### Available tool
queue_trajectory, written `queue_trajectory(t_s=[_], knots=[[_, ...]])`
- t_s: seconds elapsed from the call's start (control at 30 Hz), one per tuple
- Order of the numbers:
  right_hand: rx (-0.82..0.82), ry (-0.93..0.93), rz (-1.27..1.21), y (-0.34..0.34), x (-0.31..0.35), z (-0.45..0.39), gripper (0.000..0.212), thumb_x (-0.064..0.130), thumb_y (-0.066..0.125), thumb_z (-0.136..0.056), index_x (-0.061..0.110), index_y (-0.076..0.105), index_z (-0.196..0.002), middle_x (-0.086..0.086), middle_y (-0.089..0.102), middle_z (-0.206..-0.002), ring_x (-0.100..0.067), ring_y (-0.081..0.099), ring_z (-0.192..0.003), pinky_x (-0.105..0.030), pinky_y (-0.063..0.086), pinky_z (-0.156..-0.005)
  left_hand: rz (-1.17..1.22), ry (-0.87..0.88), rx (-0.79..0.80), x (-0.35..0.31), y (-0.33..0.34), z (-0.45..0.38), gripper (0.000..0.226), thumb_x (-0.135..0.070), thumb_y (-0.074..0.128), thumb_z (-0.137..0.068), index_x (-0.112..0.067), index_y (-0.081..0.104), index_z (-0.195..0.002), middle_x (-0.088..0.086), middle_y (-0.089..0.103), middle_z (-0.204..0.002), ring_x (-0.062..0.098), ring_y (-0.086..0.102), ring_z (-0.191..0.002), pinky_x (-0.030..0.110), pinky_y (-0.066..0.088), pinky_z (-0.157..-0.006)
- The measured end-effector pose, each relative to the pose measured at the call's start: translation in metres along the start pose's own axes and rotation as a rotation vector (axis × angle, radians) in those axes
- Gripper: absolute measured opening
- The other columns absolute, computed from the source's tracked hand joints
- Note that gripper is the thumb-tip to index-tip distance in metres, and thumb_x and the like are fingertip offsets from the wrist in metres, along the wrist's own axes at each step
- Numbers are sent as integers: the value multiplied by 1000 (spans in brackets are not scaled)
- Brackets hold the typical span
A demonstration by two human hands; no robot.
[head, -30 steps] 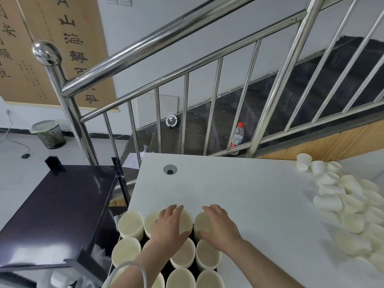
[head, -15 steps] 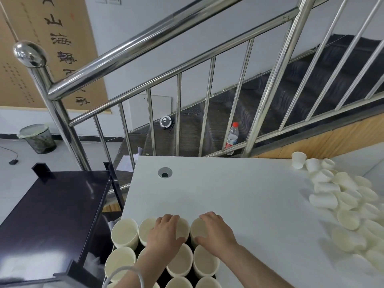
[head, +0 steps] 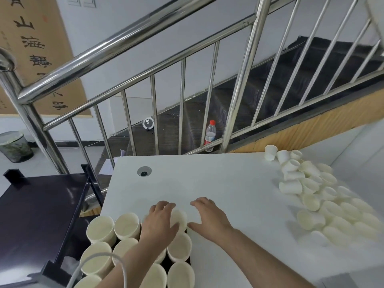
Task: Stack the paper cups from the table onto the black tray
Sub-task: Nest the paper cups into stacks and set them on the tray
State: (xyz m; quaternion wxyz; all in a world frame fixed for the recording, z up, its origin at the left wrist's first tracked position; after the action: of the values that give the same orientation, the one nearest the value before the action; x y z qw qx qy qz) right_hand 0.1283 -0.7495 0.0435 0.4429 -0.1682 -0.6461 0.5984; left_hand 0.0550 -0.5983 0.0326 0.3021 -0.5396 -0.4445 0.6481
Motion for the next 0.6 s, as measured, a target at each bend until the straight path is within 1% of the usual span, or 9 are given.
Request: queue_trajectory(t_s=[0.17, 0.3, 0.6], knots=[[-48, 10, 1, -17, -40, 35, 62, 41, 60, -91, 21, 38, -144, 9, 34, -145, -10, 33, -133, -28, 41, -100, 36, 65, -2, -49, 16, 10, 55, -37, 54, -91, -27, 35, -142, -11, 34, -143, 15, 31, -132, 25, 38, -100], [-72, 57, 6, -36, -88, 76, 60, 40, 60, -91, 22, 38, -144, 11, 34, -144, -9, 33, -132, -28, 42, -99, 61, 125, 2, -100, 38, 22, 55, -37, 55, -90, -27, 37, -141, -10, 35, -142, 14, 33, -131, 22, 36, -101], [-111, 151, 28, -82, -206, 165, 58, 38, 60, -91, 25, 38, -144, 11, 36, -142, -10, 37, -128, -26, 45, -94, 77, 168, 9, -229, 87, 40, 52, -36, 56, -90, -29, 40, -139, -13, 37, -140, 11, 35, -129, 23, 42, -97]])
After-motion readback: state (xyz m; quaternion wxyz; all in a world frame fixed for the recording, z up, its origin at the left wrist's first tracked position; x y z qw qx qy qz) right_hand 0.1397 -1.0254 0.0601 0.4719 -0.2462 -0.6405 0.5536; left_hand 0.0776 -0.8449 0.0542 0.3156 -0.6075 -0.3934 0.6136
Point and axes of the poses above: each hand's wrist, its own z-axis away from the middle knuckle, its own y-axis out of the palm, x = y × z, the point moved 2 cm from there along -z, towards the middle knuckle
